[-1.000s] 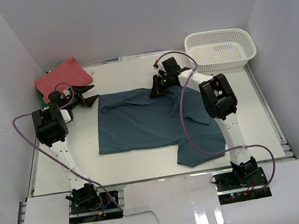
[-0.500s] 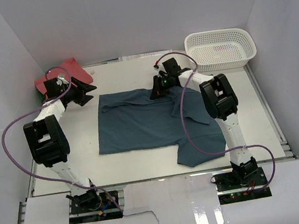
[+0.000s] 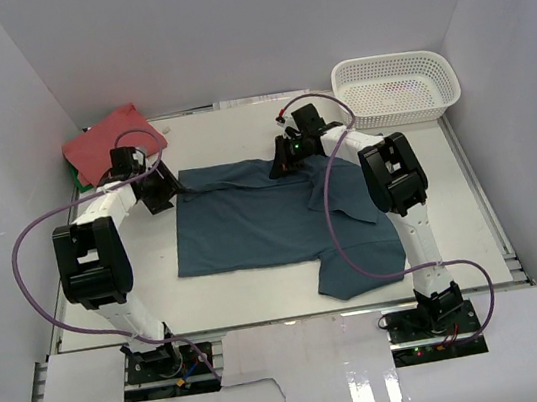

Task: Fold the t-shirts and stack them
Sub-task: Fold the flattened tshirt in 1/3 of the way

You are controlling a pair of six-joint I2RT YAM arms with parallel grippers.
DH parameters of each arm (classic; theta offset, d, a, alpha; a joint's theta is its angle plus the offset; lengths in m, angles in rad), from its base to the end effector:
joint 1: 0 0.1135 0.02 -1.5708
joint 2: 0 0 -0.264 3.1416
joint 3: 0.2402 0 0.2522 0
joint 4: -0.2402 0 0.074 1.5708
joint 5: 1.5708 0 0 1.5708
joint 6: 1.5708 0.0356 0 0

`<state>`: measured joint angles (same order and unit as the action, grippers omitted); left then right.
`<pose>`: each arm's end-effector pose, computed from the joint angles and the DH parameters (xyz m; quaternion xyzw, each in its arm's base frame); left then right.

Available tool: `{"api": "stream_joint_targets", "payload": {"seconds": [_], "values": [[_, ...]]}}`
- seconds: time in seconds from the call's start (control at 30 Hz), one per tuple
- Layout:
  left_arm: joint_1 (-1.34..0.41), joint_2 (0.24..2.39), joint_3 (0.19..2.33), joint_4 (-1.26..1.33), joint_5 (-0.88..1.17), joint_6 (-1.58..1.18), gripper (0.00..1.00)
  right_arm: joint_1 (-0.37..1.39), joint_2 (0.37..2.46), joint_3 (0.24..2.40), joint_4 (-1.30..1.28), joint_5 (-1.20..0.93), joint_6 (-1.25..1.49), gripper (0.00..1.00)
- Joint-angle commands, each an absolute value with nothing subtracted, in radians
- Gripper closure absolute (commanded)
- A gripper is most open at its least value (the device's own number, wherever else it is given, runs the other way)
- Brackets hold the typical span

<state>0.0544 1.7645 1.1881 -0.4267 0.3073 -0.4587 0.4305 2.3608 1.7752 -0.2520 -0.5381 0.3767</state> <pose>0.3670 0.0092 0.1984 -0.1993 0.9285 -0.1995 0.2416 0.4602 0.2314 0.1362 -0.1194 0.8971 0.3639 0.2203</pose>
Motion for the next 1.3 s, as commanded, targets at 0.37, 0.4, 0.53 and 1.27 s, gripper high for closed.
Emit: {"api": "stream_joint_targets", "payload": {"seconds": [0.37, 0.4, 0.53, 1.27], "values": [[0.049, 1.763, 1.359, -0.586, 0.241, -0.499, 0.25, 0.437, 2.361, 1.741, -0.341, -0.5, 0.33, 0.88], [0.049, 1.767, 1.38, -0.587, 0.232, -0.488, 0.25, 0.437, 2.361, 1.741, -0.341, -0.5, 0.33, 0.88], [0.046, 1.805, 1.414, -0.598, 0.207, -0.453, 0.25, 0.437, 2.364, 1.753, -0.344, -0.505, 0.331, 0.88], [0.044, 1.85, 1.454, -0.728, 0.201, -1.025, 0.24, 0.436, 2.367, 1.775, -0.348, -0.514, 0.334, 0.88]]}}
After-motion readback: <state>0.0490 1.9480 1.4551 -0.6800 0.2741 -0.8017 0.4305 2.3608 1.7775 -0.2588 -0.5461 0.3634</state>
